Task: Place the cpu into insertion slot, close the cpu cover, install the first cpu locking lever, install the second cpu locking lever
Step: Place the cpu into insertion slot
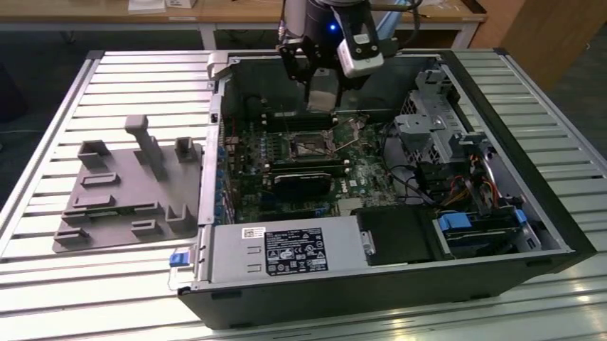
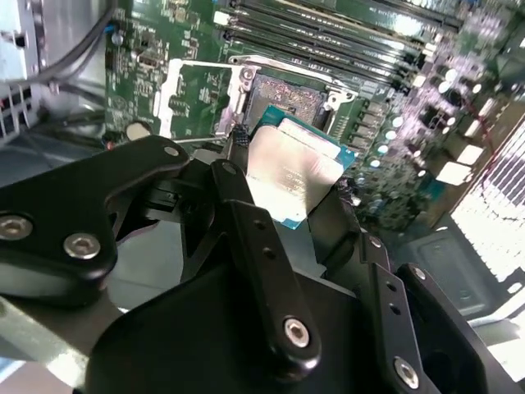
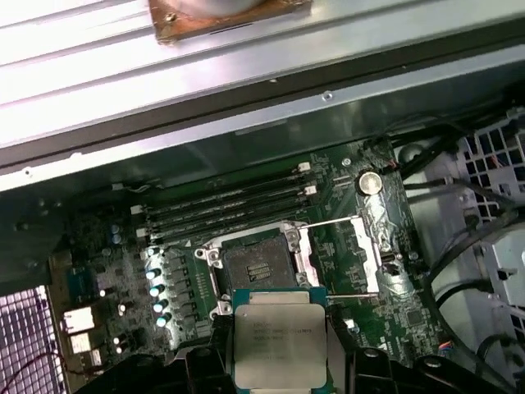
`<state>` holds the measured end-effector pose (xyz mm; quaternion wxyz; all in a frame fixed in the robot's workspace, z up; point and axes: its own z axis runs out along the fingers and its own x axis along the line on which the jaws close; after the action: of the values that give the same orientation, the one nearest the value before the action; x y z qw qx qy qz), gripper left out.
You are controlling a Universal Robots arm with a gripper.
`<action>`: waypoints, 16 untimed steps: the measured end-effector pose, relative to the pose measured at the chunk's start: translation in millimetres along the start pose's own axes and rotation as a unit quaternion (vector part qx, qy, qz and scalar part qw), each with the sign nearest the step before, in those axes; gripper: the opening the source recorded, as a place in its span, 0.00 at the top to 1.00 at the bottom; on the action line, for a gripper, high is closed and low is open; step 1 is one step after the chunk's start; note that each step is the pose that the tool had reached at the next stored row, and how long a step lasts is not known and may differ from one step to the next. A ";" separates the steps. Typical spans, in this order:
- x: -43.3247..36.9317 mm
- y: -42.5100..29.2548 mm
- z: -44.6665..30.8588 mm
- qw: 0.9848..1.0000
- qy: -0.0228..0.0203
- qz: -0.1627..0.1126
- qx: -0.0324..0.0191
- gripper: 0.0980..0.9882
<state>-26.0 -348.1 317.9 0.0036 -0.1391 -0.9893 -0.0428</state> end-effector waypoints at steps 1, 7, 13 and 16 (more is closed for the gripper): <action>0.0 -0.1 0.7 1.000 -0.001 0.009 0.000 0.51; -0.1 -0.3 3.6 0.998 -0.005 0.063 -0.001 0.51; -0.1 -0.5 6.3 0.993 -0.010 0.117 -0.002 0.51; -0.1 -0.6 7.3 0.989 -0.012 0.145 -0.003 0.51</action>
<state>-26.0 -348.1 310.6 -0.0027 -0.2814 -0.9586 -0.0429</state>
